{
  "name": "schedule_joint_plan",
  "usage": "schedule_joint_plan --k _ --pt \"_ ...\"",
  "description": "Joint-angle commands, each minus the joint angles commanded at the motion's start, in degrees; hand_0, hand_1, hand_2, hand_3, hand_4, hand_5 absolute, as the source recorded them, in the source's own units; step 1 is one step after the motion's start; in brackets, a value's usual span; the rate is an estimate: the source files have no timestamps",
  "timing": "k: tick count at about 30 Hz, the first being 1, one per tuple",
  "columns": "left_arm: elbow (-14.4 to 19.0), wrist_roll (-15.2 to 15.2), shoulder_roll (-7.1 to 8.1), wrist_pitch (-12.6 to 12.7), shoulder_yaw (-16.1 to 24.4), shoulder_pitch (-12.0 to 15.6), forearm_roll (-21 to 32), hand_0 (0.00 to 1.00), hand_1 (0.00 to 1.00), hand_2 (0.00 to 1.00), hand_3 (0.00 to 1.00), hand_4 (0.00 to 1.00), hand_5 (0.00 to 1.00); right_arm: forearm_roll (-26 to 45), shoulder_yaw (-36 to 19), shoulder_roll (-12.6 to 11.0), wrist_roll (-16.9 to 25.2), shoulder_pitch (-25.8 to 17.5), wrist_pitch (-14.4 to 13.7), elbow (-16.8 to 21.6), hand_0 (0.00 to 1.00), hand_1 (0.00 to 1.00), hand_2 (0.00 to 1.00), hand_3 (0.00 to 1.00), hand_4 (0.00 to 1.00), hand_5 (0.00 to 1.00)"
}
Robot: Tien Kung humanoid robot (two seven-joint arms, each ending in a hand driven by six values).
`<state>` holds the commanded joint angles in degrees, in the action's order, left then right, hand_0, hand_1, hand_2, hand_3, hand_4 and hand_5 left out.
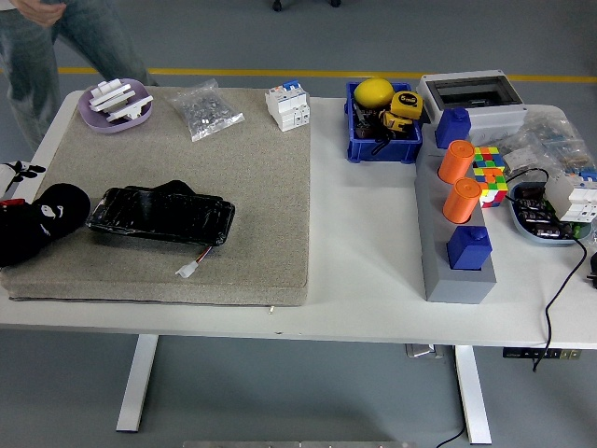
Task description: Pick the rag up,wipe the panel,place it on the desk
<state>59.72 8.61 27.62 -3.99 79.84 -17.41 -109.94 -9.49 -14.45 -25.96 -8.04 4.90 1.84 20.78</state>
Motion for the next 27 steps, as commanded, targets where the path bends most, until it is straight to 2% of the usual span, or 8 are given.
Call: schedule_joint_plan --k 16,17,22,23,27 --pt "-9.94 -0.67 1.02 0.00 -6.29 -5.16 2.30 0.871 0.895 0.873 0.833 0.974 0.380 -0.69 -0.29 -0.07 0.10 0.14 -0.12 0.26 0.770 0.649 0.689 0.731 0.998 0.628" --pt "-10.22 -0.84 1.02 0.17 -6.56 -5.32 2.51 0.813 0.861 0.854 0.811 0.975 0.370 -0.70 -0.29 -0.07 0.11 0.14 -0.14 0.26 0.770 0.648 0.689 0.730 0.998 0.628" --pt "-12.13 -1.20 0.83 1.54 -8.85 -6.53 3.37 0.813 0.861 0.854 0.811 0.975 0.370 -0.67 -0.24 -0.08 0.16 0.12 -0.17 0.29 0.770 0.648 0.689 0.730 0.998 0.628" --pt "-12.51 -1.05 0.77 1.79 -9.30 -6.72 3.45 0.605 0.762 0.784 0.625 0.773 0.119 -0.69 -0.24 -0.10 0.18 0.15 -0.20 0.30 0.770 0.648 0.689 0.730 0.998 0.629" --pt "-13.93 -0.55 0.65 2.31 -10.45 -7.27 3.94 0.605 0.762 0.784 0.625 0.773 0.119 -1.11 -0.45 -0.24 0.25 0.28 -0.33 0.43 0.770 0.648 0.689 0.730 0.998 0.629"
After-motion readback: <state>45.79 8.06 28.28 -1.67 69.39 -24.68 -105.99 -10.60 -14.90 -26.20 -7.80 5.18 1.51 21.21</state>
